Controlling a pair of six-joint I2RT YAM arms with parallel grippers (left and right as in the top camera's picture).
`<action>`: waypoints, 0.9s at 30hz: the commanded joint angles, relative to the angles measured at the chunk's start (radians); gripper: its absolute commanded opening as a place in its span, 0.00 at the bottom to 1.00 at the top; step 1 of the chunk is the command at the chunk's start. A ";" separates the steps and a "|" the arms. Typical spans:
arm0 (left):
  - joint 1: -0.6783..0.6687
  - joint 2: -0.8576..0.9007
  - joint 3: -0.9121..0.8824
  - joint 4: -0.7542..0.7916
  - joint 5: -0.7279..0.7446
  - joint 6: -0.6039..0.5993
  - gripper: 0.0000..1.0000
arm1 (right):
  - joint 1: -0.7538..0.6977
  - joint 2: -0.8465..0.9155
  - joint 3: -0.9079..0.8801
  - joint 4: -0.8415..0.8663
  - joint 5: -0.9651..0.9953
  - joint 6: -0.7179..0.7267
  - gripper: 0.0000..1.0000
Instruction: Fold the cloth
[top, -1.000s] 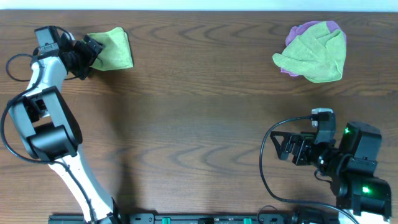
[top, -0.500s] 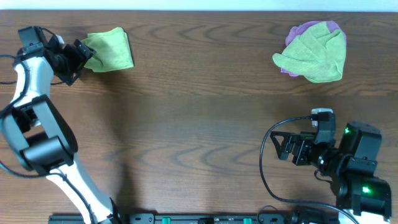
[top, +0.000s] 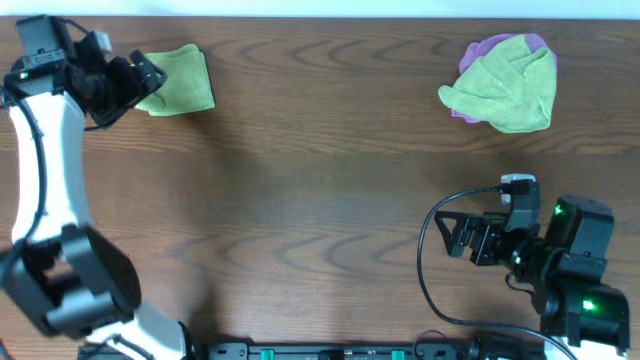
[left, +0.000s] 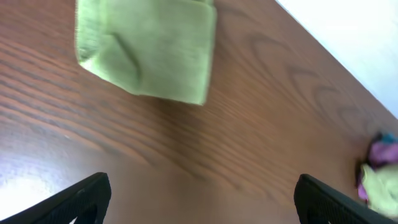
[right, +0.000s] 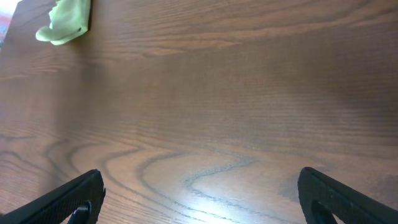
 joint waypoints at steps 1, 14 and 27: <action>-0.058 -0.097 0.020 -0.030 -0.087 0.036 0.95 | -0.011 -0.002 -0.005 -0.001 -0.014 -0.012 0.99; -0.142 -0.346 0.020 -0.441 -0.230 0.200 0.95 | -0.011 -0.002 -0.005 -0.001 -0.014 -0.012 0.99; -0.142 -0.733 -0.356 -0.582 -0.281 0.290 0.95 | -0.011 -0.002 -0.005 -0.001 -0.014 -0.012 0.99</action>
